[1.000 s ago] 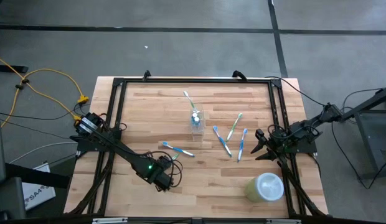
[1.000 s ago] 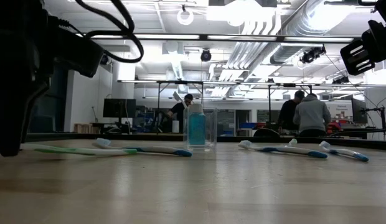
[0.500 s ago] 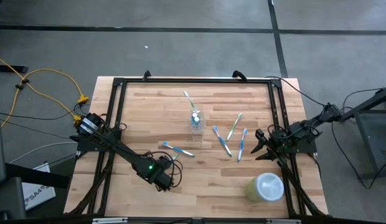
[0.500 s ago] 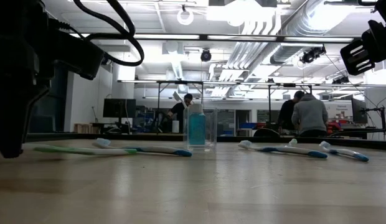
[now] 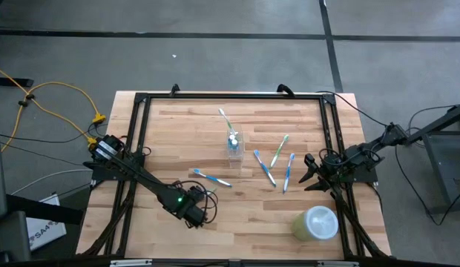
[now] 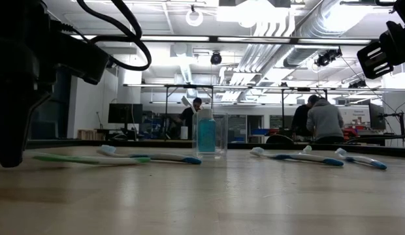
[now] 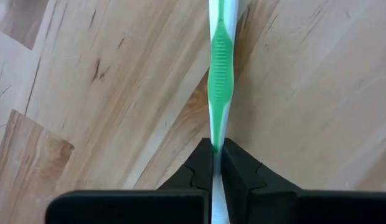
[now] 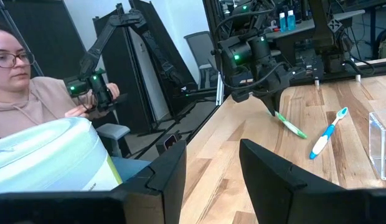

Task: Pick & Place toothbrushing station
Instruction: Put the bottom green toothbrush into the transparent organizer

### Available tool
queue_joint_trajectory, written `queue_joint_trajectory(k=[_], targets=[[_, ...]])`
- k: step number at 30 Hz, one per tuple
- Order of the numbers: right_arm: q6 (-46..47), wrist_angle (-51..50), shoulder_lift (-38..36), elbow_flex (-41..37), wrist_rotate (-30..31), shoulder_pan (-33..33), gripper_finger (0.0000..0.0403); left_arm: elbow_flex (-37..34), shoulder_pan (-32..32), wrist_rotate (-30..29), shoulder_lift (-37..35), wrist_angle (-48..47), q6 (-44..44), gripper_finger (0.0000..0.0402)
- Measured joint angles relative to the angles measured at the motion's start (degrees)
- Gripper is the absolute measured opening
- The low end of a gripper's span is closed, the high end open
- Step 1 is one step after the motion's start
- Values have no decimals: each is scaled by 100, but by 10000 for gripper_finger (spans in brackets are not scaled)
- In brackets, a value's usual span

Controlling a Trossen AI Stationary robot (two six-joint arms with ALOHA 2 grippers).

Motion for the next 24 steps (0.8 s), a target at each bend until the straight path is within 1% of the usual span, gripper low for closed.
queue_joint_trajectory(k=[9,15,18,24], targets=[[0,0,2,0,0,2,142,82,0,-59,-217,-460,34,4],[0,0,1,-1,0,1,142,553,-7,-303,-342,-1631,41,3],[0,0,2,-2,0,0,142,987,-7,-638,-345,-2464,233,3],[0,0,1,-2,0,1,142,1488,2,-1732,-349,-3739,879,3]])
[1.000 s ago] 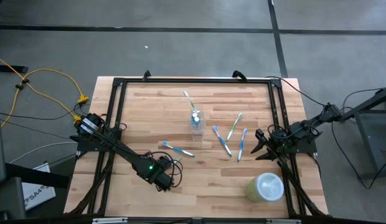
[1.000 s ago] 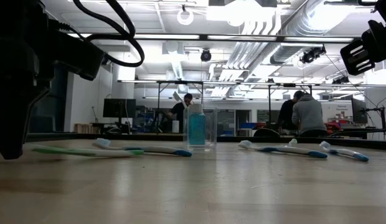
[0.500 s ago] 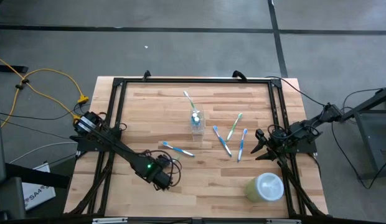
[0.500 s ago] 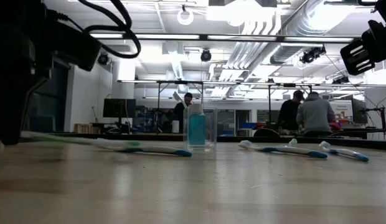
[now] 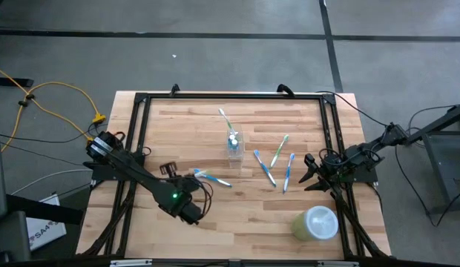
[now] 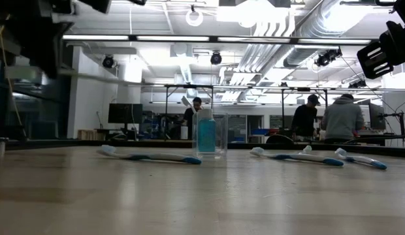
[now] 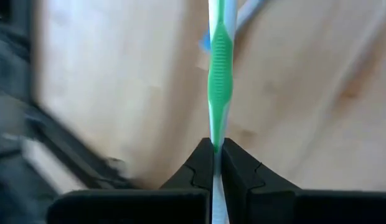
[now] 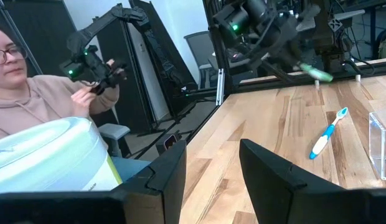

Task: Pick & Place toothbrushing station
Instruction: Put the bottom green toothbrush into the transparent organizer

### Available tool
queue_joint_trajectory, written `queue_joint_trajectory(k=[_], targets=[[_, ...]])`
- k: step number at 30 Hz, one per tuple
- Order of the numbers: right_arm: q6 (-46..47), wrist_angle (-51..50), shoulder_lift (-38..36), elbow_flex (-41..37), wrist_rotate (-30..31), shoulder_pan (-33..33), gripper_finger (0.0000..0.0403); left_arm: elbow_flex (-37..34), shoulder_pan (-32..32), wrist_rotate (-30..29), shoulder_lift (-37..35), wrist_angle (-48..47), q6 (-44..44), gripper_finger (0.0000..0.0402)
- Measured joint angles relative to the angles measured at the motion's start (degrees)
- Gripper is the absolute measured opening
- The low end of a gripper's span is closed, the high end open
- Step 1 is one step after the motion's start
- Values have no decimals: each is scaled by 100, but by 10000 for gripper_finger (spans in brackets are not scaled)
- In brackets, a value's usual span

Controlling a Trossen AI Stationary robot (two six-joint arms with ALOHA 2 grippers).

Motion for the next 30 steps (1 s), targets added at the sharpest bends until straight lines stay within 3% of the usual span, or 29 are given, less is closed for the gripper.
queue_joint_trajectory(k=[9,15,30], targets=[[0,0,-1,2,0,0,142,5,426,-1491,0,-325,1699,3],[0,0,-1,0,0,1,142,4,988,-2105,0,-320,3048,3],[0,0,0,1,0,-1,142,0,2509,-4423,0,59,6277,2]])
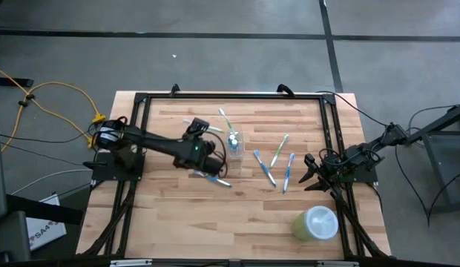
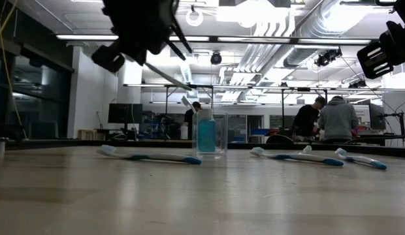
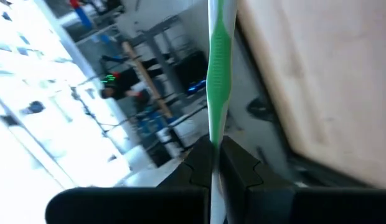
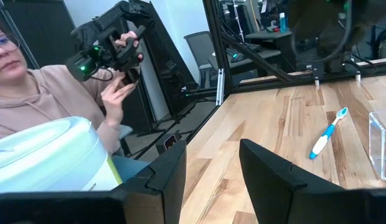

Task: Pick & Place toothbrushing station
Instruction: Put the bottom green toothbrush into the transparent organizer

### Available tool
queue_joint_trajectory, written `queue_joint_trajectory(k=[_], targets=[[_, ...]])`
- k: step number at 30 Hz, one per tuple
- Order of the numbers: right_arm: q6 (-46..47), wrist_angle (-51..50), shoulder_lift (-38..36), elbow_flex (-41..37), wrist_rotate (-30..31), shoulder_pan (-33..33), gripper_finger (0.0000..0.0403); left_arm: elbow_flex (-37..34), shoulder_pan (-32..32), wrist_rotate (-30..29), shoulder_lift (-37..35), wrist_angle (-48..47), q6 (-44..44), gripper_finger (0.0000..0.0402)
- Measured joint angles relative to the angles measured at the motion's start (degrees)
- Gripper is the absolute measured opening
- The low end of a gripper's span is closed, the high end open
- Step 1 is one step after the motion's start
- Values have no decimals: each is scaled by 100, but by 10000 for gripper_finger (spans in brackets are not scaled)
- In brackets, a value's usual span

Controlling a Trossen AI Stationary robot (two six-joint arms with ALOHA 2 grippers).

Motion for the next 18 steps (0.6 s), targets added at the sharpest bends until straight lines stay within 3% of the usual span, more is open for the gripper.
queue_joint_trajectory(k=[12,18], targets=[[0,0,0,0,0,1,142,-237,749,-1013,4,1716,2480,2],[0,0,0,-1,0,0,142,-484,901,-1209,7,2585,3410,2]])
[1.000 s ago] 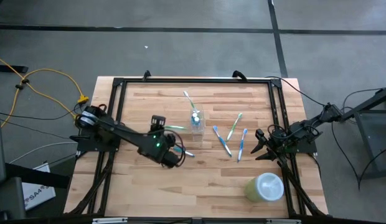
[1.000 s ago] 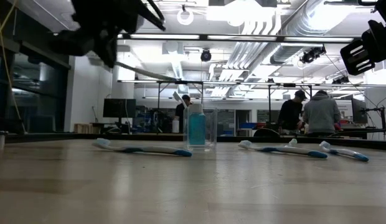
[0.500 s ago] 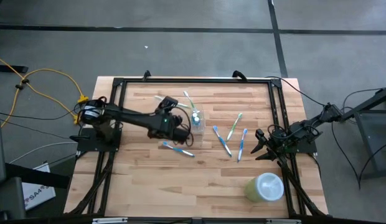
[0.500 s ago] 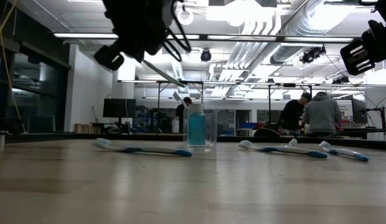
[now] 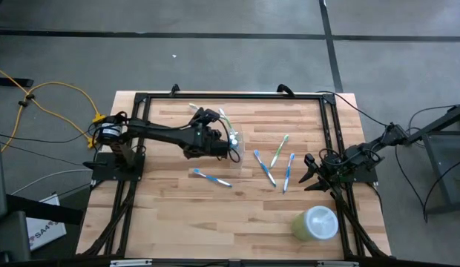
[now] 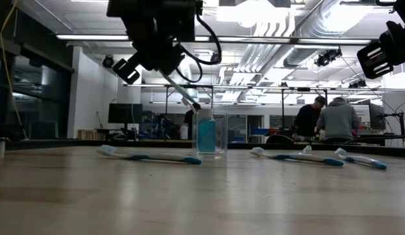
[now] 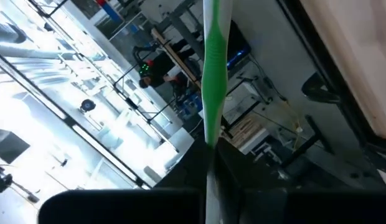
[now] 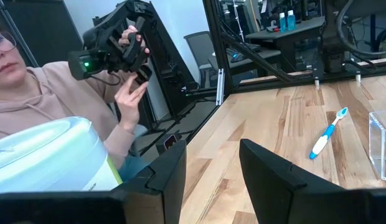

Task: Pick & Place toothbrushing station
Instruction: Put the bottom green toothbrush into the transparent organizer

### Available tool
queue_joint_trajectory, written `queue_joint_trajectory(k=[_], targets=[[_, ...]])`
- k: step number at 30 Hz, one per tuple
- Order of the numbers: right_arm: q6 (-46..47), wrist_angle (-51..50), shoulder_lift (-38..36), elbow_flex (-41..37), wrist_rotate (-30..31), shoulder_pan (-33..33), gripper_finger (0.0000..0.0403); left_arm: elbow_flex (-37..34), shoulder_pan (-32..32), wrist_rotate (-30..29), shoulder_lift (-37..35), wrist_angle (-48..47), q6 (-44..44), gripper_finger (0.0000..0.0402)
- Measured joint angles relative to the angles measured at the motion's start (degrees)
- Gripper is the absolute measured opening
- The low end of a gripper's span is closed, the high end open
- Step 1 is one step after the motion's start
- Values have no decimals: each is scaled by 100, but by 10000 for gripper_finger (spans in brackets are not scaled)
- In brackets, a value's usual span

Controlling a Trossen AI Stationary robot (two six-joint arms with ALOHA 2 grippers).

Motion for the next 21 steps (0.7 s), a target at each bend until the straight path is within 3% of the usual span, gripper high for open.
queue_joint_trajectory(k=[6,21], targets=[[0,0,-1,2,0,2,142,-36,68,78,2,546,570,2],[0,0,1,2,0,1,142,-71,-125,523,50,2065,3146,2]])
